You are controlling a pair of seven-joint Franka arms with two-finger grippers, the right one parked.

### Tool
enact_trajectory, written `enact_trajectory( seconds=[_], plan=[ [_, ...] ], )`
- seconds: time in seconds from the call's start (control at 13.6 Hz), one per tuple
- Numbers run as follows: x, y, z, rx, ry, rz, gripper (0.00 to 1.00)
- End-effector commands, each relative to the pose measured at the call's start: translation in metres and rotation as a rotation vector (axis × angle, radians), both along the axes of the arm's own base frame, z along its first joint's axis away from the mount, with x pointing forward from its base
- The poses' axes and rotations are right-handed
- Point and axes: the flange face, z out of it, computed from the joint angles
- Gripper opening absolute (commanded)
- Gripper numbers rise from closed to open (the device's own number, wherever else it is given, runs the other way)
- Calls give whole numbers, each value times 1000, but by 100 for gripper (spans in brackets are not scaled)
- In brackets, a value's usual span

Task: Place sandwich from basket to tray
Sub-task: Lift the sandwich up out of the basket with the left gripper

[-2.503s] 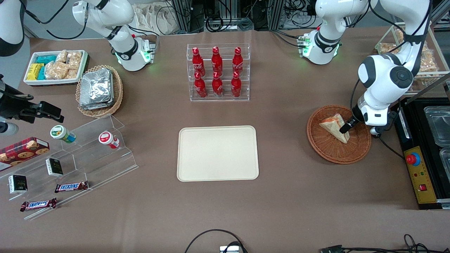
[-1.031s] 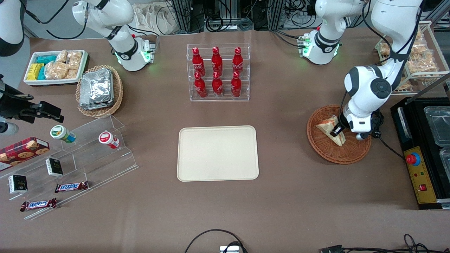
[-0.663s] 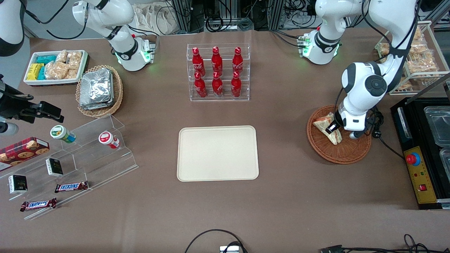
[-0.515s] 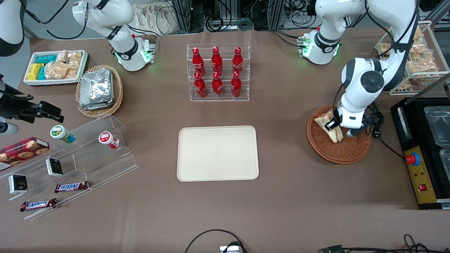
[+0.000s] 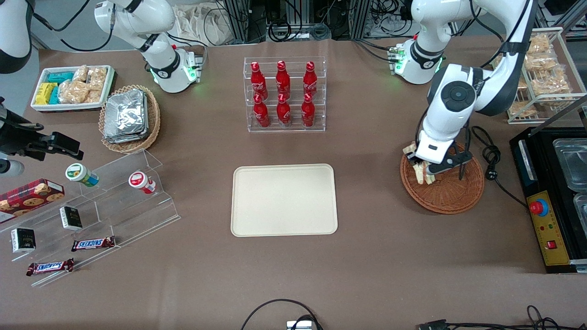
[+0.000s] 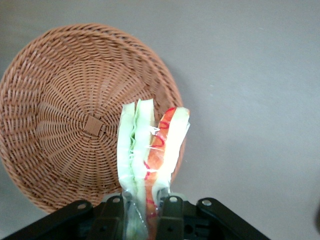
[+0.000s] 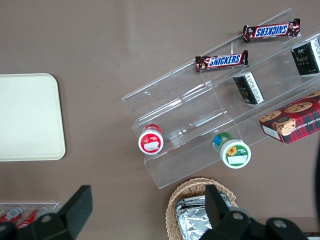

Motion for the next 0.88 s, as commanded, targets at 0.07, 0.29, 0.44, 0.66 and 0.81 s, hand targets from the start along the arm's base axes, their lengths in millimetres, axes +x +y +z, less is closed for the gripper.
enact_trajectory(
  seconds=[0.07, 0.29, 0.44, 0.66, 0.81],
  plan=[
    [28, -56, 41, -6, 10, -97, 15],
    [35, -99, 50, -69, -1, -142, 15],
    [43, -117, 50, -101, -5, -132, 16],
    [55, -144, 56, -155, -18, -117, 16],
    [61, -161, 52, -156, -32, -119, 16]
  ],
)
